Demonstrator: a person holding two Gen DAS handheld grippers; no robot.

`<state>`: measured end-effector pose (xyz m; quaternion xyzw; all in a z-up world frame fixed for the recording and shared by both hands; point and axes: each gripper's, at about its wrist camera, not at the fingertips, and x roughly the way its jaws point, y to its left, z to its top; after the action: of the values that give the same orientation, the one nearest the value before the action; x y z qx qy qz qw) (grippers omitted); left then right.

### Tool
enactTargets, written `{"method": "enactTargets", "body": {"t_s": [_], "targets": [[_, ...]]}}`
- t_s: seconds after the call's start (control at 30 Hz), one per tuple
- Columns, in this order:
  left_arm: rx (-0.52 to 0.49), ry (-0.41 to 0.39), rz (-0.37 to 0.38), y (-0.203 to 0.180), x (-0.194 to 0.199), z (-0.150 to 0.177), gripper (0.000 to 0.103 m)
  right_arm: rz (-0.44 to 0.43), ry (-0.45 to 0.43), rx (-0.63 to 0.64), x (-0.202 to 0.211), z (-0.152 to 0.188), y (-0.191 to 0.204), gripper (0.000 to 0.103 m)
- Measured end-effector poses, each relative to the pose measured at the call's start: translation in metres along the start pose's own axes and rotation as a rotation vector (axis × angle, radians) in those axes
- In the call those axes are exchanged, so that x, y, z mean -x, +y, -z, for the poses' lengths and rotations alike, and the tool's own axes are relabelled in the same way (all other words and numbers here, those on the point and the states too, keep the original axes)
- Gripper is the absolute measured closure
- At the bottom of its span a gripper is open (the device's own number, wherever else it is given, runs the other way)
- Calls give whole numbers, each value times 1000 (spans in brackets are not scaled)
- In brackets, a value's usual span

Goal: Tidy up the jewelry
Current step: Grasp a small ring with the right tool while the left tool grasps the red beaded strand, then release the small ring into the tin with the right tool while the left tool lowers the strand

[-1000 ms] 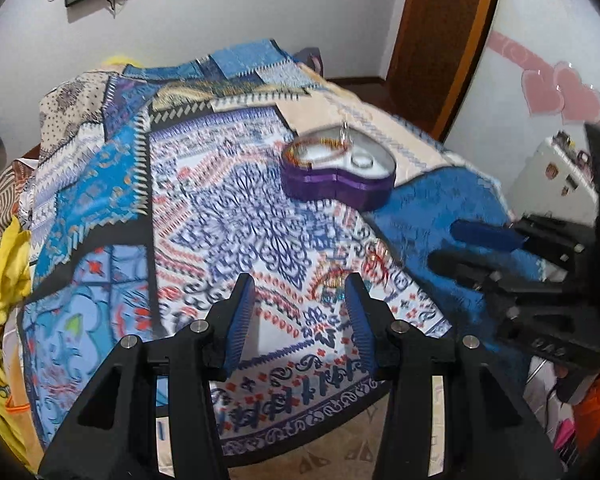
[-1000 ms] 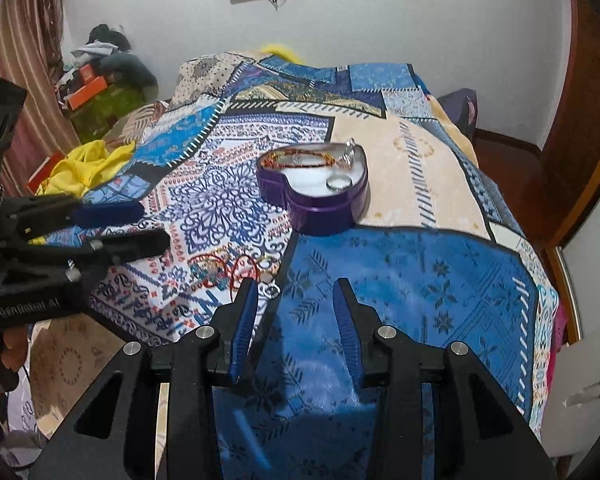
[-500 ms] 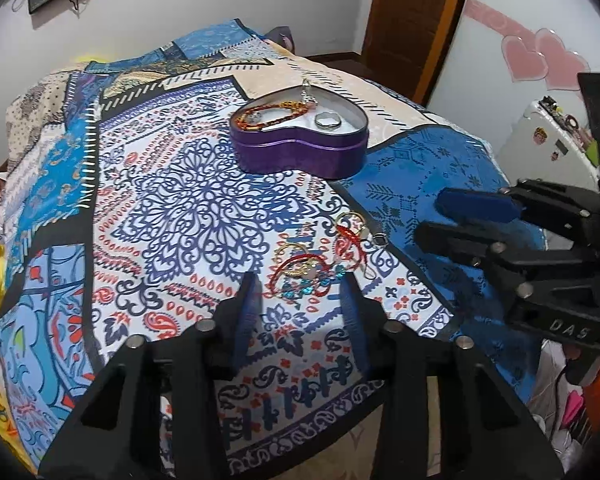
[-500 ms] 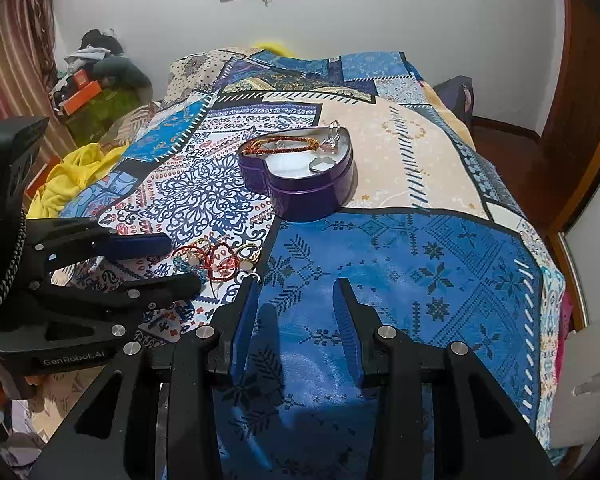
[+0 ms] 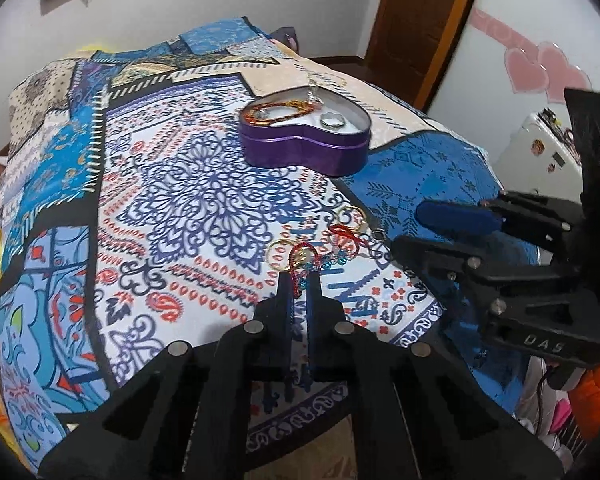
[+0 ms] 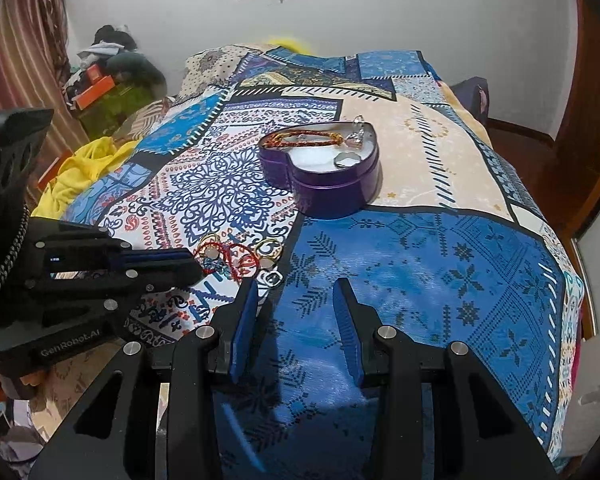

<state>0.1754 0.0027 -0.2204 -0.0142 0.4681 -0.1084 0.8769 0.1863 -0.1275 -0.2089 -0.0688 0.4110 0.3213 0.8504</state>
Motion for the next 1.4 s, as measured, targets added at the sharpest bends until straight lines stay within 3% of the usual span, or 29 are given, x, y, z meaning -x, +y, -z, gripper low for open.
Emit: {"method": "enactTargets", "body": {"t_s": [0.3,0.57,0.9,1.4], "targets": [[47,-111,-3,11,38,-9,99,-6,16,68,-12,-2,17,73],[56,-171,-11,14,54,-20,99,10,28,63,-21,-6,15,93],[73,-208,-4,13,61,-29,99,26,-5,51,-6,-8,15,94],[35,-285,2,-2,71,-67,99,75,-166,8,38,-41,-2,94]]}}
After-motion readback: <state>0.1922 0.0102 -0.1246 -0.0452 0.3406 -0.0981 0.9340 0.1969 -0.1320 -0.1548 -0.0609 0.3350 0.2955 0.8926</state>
